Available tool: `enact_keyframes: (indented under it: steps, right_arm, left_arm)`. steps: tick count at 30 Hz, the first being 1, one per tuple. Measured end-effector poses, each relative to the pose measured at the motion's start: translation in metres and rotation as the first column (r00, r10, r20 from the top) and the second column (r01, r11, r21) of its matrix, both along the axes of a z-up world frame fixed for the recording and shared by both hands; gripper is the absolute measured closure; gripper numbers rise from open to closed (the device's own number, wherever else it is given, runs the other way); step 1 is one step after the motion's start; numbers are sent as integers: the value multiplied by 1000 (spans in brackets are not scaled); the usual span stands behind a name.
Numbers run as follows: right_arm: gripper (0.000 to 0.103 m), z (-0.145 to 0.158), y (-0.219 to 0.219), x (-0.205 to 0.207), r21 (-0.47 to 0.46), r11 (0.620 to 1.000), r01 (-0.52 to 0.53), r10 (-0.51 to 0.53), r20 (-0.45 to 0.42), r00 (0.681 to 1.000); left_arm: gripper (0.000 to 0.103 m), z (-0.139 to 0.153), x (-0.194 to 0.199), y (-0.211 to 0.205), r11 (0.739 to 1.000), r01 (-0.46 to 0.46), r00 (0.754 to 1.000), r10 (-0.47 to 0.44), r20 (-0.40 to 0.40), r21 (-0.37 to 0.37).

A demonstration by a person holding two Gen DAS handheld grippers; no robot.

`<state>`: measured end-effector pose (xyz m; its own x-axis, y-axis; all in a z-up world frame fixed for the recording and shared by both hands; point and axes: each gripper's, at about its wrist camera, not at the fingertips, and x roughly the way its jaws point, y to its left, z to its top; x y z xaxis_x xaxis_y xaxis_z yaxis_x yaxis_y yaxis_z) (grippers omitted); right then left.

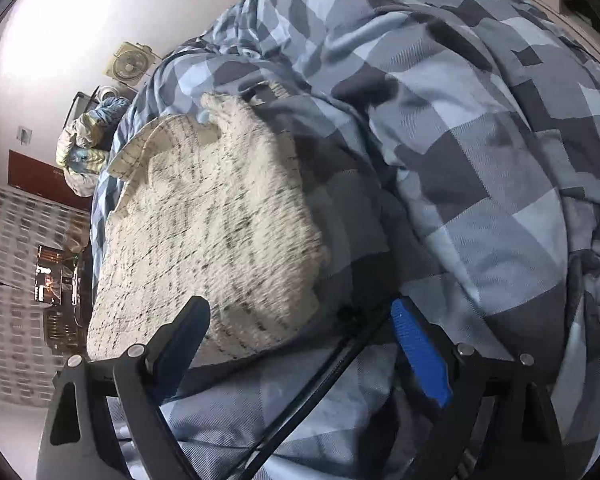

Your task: Fold small clothes

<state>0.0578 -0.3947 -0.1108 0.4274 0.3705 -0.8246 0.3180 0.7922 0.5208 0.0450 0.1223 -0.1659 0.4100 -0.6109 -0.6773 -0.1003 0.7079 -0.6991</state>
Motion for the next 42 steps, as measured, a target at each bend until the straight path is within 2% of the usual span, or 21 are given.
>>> enact_keyframes:
  steps: [3, 6, 8, 10, 13, 15, 18, 20, 21, 22, 23, 24, 25, 26, 27, 31, 33, 36, 39, 42]
  right_arm:
    - [13, 20, -2, -8, 47, 999, -8, 5, 66, 998]
    - [13, 31, -7, -10, 125, 992, -13, -3, 126, 992]
    - [13, 21, -4, -4, 188, 981, -39, 24, 81, 996]
    - [13, 4, 3, 1, 192, 981, -40, 39, 7, 999]
    - [13, -11, 16, 9, 195, 979, -62, 67, -17, 998]
    - [13, -23, 22, 17, 234, 970, -71, 79, -25, 997]
    - [13, -29, 30, 21, 273, 959, -72, 82, -23, 996]
    - [15, -24, 35, 23, 246, 967, -71, 70, 10, 997]
    - [17, -20, 37, 24, 234, 970, -71, 66, 26, 997]
    - [24, -15, 38, 24, 220, 973, -72, 65, 40, 997]
    - [35, -11, 41, 25, 197, 977, -80, 71, 50, 996]
    - [46, -8, 43, 25, 172, 981, -89, 80, 57, 995]
    - [68, -5, 46, 25, 124, 988, -94, 87, 59, 994]
    - [77, -1, 49, 27, 67, 993, -97, 92, 64, 994]
    - [81, 3, 49, 26, 43, 994, -101, 97, 85, 992]
    - [89, 24, 49, 19, -12, 996, -84, 85, 168, 982]
    - [89, 35, 50, 16, -8, 997, -71, 71, 211, 975]
    - [90, 54, 41, 8, 82, 995, -56, 29, 298, 954]
    - [90, 72, 44, -1, 129, 990, -65, 14, 360, 933]
    - [91, 98, 44, -27, 165, 982, -86, 4, 444, 896]
  left_arm:
    - [1, 0, 6, 1, 999, -22, 1000, 22, -3, -25]
    - [1, -1, 12, -4, 999, -3, 1000, 3, -7, -48]
    - [1, -3, 15, -11, 998, 18, 1000, -19, -15, -61]
    - [1, -6, 15, -19, 998, 33, 999, -34, -21, -49]
    - [1, -11, 15, -19, 998, 28, 999, -30, -29, -65]
    - [1, -12, 17, -18, 997, 13, 999, -15, -28, -73]
    - [13, -9, 20, -17, 998, 9, 1000, -10, -8, -63]
    - [32, -3, 23, -20, 998, 13, 1000, -12, 13, -57]
    - [39, -1, 25, -21, 998, 14, 1000, -13, 18, -54]
    - [54, 1, 26, -21, 999, 9, 1000, -8, 29, -51]
    - [64, 4, 28, -20, 999, 1, 999, 1, 36, -51]
    - [69, 6, 29, -19, 999, -9, 999, 12, 44, -51]
    - [79, 9, 30, -17, 998, -24, 998, 27, 60, -53]
    - [82, 13, 29, -14, 997, -36, 996, 41, 80, -62]
    - [84, 18, 28, -13, 997, -40, 994, 47, 97, -68]
    - [90, 43, 20, -14, 998, -37, 980, 45, 196, -44]
    - [91, 56, 15, -9, 997, -38, 969, 54, 240, -72]
    - [92, 80, 6, -5, 994, -25, 953, 56, 298, -109]
    - [93, 108, -14, -1, 989, -4, 931, 57, 360, -146]
    - [93, 142, -45, 7, 985, 17, 886, 64, 458, -171]
